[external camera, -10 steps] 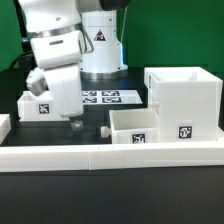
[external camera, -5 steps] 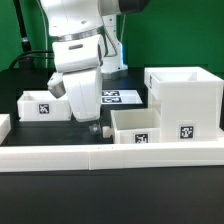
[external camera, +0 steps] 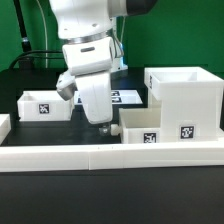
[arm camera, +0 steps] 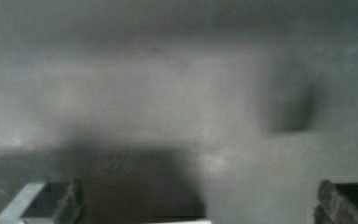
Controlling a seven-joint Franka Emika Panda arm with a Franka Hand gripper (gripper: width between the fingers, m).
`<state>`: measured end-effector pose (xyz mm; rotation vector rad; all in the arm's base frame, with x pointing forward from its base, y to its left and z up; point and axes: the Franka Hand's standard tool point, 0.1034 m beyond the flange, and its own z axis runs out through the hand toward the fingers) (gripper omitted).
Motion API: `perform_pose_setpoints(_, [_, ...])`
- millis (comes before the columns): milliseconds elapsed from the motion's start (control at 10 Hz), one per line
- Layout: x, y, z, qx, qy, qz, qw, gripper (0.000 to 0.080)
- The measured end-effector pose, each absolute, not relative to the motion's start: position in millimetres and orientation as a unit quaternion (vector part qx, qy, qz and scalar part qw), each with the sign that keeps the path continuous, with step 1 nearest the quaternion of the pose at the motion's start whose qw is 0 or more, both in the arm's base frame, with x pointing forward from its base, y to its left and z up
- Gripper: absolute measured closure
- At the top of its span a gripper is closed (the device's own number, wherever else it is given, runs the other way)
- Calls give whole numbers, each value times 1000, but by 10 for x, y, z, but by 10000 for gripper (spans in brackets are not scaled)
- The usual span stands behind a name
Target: Assemble drawer
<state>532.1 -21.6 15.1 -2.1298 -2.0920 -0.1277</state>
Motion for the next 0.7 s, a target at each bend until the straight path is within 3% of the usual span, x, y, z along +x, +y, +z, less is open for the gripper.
perform_pose_setpoints(700, [5332, 177, 177, -726, -682, -37, 83, 150])
